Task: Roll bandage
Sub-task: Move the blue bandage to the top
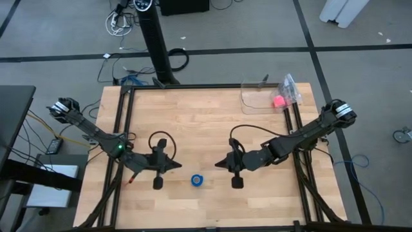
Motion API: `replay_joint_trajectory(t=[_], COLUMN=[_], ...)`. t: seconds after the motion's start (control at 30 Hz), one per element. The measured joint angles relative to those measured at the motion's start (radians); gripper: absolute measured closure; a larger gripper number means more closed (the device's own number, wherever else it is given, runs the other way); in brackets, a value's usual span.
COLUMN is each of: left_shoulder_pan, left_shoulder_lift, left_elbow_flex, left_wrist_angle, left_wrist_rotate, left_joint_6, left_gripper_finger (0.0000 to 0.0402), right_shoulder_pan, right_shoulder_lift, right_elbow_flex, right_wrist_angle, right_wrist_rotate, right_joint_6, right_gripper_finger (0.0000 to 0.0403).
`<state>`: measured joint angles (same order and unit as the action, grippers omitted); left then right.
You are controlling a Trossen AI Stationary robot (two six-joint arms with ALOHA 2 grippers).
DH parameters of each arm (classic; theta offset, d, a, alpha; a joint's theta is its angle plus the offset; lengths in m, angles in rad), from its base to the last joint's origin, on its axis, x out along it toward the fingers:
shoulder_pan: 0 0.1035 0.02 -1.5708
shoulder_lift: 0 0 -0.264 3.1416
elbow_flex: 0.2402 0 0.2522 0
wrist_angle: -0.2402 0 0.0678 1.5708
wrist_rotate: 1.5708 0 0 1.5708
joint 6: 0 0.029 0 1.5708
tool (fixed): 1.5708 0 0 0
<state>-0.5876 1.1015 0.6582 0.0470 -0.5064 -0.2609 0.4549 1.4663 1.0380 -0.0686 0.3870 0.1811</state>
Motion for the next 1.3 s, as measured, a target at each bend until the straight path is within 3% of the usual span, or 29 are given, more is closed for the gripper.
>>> replay_joint_trajectory(t=[0.27,0.73,0.93,1.3], left_shoulder_pan=[0.005,0.005,0.022,0.071], left_shoulder_lift=[-0.002,-0.063,-0.063,-0.062], left_elbow_flex=[-0.008,-0.008,-0.008,-0.008], left_wrist_angle=[0.072,0.052,0.064,0.091], left_wrist_rotate=[0.057,0.12,0.152,0.151], left_joint_6=[0.096,0.108,0.123,0.128], left_gripper_finger=[0.0394,0.0394,0.0394,0.0394], right_shoulder_pan=[0.007,0.015,0.038,0.041], right_shoulder_lift=[-0.036,-0.15,-0.257,-0.443], right_elbow_flex=[-0.081,-0.175,-0.206,-0.219], right_wrist_angle=[0.064,0.068,-0.011,-0.102], right_wrist_rotate=[-0.021,-0.11,-0.138,-0.095], right_joint_6=[-0.034,-0.07,-0.081,-0.135], right_gripper_finger=[0.0402,0.0402,0.0402,0.0402])
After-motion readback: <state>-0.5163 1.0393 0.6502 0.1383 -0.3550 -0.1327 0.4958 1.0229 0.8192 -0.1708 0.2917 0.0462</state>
